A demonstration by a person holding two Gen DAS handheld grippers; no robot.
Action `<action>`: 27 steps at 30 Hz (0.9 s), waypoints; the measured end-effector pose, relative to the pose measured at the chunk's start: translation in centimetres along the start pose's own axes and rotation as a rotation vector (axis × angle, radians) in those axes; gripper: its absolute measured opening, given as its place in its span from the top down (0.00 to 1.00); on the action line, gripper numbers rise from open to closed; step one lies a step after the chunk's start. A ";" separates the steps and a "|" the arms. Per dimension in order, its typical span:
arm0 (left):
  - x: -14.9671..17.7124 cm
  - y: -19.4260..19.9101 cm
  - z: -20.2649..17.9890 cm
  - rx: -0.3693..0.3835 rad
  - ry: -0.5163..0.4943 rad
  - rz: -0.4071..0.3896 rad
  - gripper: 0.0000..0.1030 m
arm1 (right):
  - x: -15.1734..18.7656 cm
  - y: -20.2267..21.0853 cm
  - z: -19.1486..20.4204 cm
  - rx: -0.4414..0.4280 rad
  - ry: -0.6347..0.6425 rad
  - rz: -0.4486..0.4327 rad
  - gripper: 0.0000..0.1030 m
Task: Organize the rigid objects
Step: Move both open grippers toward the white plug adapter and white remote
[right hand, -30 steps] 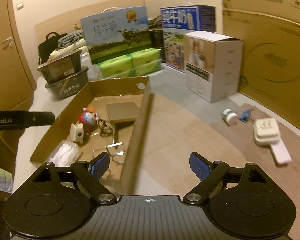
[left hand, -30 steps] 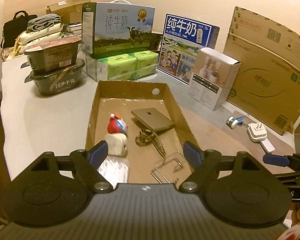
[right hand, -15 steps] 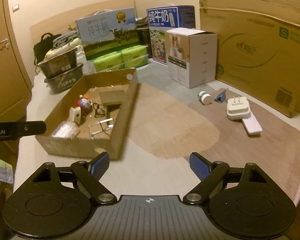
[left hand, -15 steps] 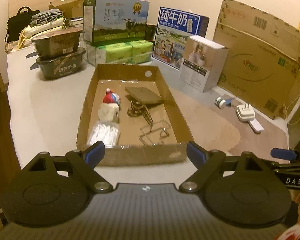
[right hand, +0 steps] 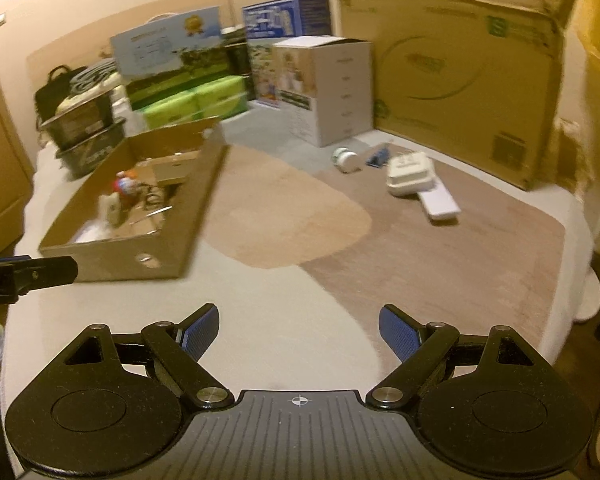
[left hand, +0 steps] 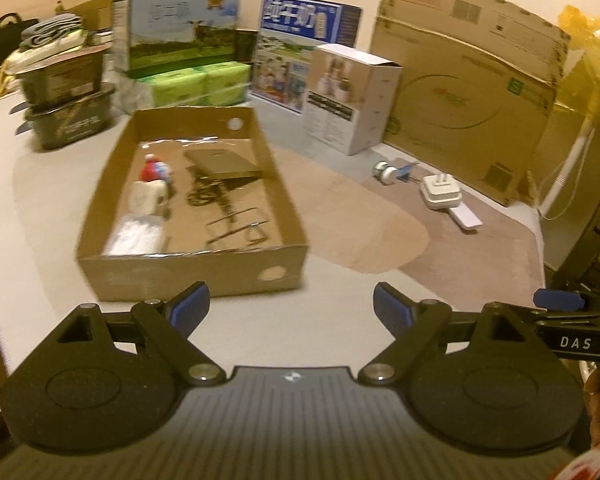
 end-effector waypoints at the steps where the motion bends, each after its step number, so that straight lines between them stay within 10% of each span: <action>1: -0.2 -0.3 -0.5 0.011 -0.007 0.003 0.15 | 0.0 0.1 -0.6 0.010 -0.011 -0.001 0.16; 27: -5.9 -10.1 -10.1 0.107 -0.092 0.053 0.15 | -4.2 -2.7 -11.6 0.111 -0.059 -0.071 0.16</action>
Point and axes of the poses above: each gripper's, at about its wrist camera, not at the fingertips, and y roughly against the way its jaws point, z to its left, x to its underside, the point moved 2 cm from there along -y, roughly the way its jaws point, and after that the axes turned 6 degrees about z, right-handed, at the moved point
